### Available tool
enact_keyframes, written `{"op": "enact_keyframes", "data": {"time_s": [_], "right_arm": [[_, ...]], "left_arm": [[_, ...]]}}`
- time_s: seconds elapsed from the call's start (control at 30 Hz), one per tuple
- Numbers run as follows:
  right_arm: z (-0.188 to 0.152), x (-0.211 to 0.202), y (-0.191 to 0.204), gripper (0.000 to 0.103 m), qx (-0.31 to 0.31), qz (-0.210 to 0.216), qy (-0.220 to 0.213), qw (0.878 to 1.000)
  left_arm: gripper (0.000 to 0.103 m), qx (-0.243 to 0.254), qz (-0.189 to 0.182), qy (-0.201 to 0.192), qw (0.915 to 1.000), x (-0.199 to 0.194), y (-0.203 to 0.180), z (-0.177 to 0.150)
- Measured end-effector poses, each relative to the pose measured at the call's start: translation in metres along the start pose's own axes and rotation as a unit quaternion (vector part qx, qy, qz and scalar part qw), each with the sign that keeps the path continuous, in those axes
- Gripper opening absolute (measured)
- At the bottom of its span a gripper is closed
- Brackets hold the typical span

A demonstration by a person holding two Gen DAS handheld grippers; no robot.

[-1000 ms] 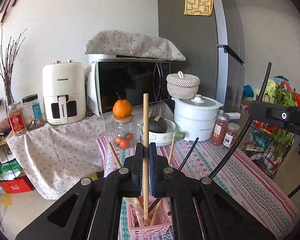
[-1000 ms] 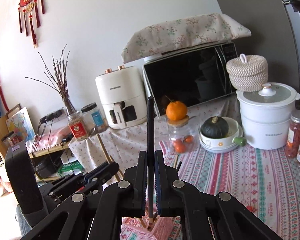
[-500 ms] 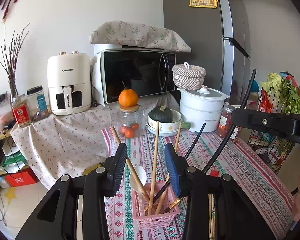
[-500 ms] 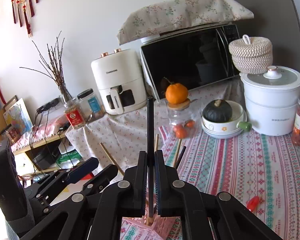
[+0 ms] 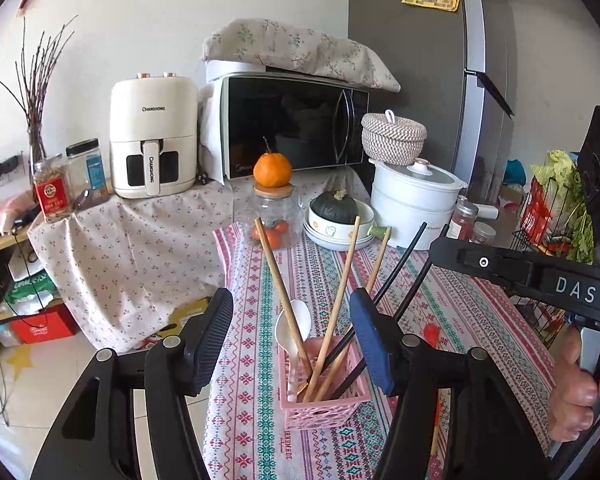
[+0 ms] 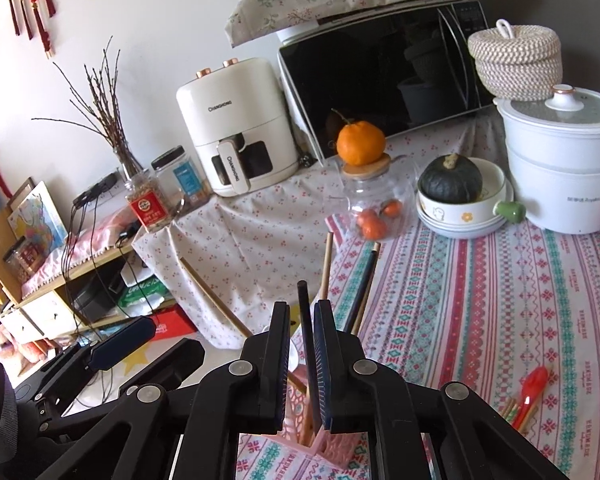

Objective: Organize utensils
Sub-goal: 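Move the left tool to the chopstick pile and grasp a wooden chopstick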

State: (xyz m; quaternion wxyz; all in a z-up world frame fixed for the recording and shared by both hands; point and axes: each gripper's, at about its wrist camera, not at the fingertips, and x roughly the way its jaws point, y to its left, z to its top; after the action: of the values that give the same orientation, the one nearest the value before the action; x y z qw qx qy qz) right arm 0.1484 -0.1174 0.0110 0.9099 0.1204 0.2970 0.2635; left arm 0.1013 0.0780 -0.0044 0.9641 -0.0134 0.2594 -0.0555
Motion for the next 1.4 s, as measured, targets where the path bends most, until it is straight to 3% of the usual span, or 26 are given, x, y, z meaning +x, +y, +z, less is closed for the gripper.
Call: {"op": "enact_keyframes", "data": {"time_s": [0.23, 0.57, 0.83, 0.93, 1.13, 1.4], "right_arm": [[-0.002, -0.026, -0.002, 0.043, -0.019, -0.018, -0.020, 0.999], [-0.008, -0.070, -0.036, 0.074, -0.031, -0.082, -0.041, 0.995], [-0.018, -0.090, -0.087, 0.093, -0.004, -0.131, -0.011, 0.991], [-0.026, -0.090, -0.112, 0.096, 0.016, -0.161, 0.017, 0.987], [-0.044, -0.091, -0.168, 0.098, 0.072, -0.242, 0.060, 0.966], [-0.066, -0.086, -0.220, 0.098, 0.139, -0.260, 0.122, 0.948]], "left_arm": [[0.077, 0.004, -0.014, 0.024, 0.9996, 0.002, -0.002, -0.007], [0.087, 0.017, -0.031, 0.038, 0.9987, -0.007, -0.024, -0.014], [0.090, 0.047, -0.062, 0.059, 0.9952, -0.003, -0.072, -0.022], [0.093, 0.073, -0.076, 0.075, 0.9915, 0.004, -0.095, -0.027], [0.094, 0.126, -0.094, 0.133, 0.9786, 0.030, -0.143, -0.043], [0.094, 0.084, -0.098, 0.260, 0.9571, 0.107, -0.173, -0.055]]}}
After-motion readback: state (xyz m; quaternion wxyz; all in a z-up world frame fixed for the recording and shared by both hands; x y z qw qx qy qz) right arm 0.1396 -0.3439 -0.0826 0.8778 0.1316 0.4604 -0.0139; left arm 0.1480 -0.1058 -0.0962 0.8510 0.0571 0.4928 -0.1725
